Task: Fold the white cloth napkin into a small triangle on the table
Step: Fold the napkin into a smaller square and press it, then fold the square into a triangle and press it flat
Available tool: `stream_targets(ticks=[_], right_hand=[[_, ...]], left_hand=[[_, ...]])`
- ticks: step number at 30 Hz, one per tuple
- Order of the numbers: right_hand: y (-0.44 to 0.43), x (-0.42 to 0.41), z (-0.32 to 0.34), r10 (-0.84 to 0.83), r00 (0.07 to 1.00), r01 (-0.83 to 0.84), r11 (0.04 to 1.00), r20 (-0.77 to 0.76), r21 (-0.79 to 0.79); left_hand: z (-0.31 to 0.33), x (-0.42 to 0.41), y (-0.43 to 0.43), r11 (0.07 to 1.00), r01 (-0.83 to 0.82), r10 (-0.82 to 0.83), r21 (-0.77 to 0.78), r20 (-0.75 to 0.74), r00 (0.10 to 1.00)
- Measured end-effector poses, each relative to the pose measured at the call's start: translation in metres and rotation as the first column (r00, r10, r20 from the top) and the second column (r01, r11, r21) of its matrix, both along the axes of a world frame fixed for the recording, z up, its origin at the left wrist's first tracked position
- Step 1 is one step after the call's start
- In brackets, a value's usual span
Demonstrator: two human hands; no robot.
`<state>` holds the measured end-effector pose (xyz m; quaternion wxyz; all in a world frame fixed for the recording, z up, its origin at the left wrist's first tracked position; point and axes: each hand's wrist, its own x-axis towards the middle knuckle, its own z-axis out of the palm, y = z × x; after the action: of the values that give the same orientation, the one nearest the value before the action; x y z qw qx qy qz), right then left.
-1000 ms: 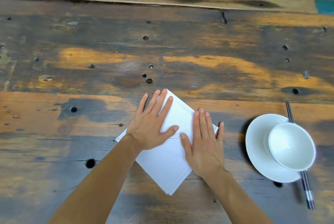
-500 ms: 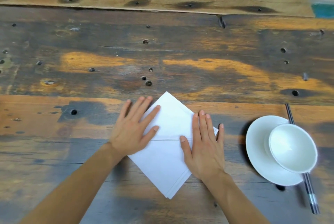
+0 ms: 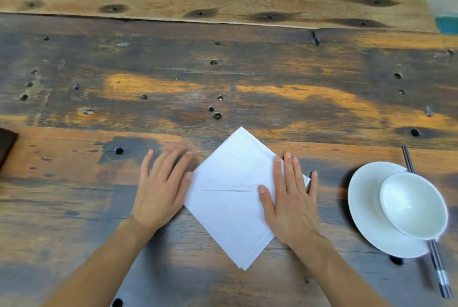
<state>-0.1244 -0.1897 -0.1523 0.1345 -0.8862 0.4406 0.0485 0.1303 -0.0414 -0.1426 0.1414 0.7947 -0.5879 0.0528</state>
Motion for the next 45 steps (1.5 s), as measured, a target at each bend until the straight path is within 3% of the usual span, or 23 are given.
stream_targets(ticks=[4, 7, 9, 12, 16, 21, 28, 33, 38, 45], right_hand=[[-0.002, 0.000, 0.010, -0.020, 0.998, 0.017, 0.998, 0.061, 0.061], [-0.018, 0.008, 0.031, -0.134, 0.983, 0.120, 0.987, 0.126, 0.108], [-0.036, 0.016, 0.047, -0.145, 0.989, 0.137, 0.975, 0.034, 0.175], [-0.059, 0.029, 0.067, -0.126, 0.982, 0.165, 0.935, -0.142, 0.315], [-0.065, 0.035, 0.071, -0.100, 0.977, 0.167, 0.913, -0.191, 0.374], [-0.067, 0.032, 0.071, -0.064, 0.978, 0.135, 0.920, -0.200, 0.367], [-0.081, 0.018, 0.075, -0.058, 0.994, 0.099, 0.826, -0.091, 0.556], [-0.092, -0.003, 0.070, 0.077, 0.995, -0.026, 0.802, -0.060, 0.597], [-0.096, -0.022, 0.069, 0.090, 0.996, -0.061, 0.755, -0.011, 0.653], [-0.100, -0.033, 0.062, 0.084, 0.996, -0.093, 0.819, 0.043, 0.566]], left_hand=[[0.007, -0.030, 0.012, 0.997, 0.076, -0.079, -0.027, -0.153, 0.985], [0.021, -0.040, -0.001, 0.966, -0.128, 0.200, 0.223, -0.339, 0.919], [0.030, -0.037, -0.017, 0.915, -0.180, 0.330, 0.361, -0.414, 0.848], [0.040, -0.029, -0.034, 0.875, -0.174, 0.391, 0.452, -0.447, 0.804], [0.042, -0.019, -0.042, 0.832, -0.143, 0.438, 0.536, -0.477, 0.762], [0.044, -0.005, -0.044, 0.823, -0.050, 0.413, 0.566, -0.535, 0.737], [0.042, 0.013, -0.044, 0.823, 0.102, 0.338, 0.559, -0.626, 0.702], [0.043, 0.024, -0.040, 0.821, 0.196, 0.284, 0.536, -0.682, 0.674], [0.046, 0.028, -0.035, 0.819, 0.230, 0.224, 0.525, -0.663, 0.715], [0.049, 0.033, -0.031, 0.808, 0.256, 0.152, 0.530, -0.608, 0.779]])
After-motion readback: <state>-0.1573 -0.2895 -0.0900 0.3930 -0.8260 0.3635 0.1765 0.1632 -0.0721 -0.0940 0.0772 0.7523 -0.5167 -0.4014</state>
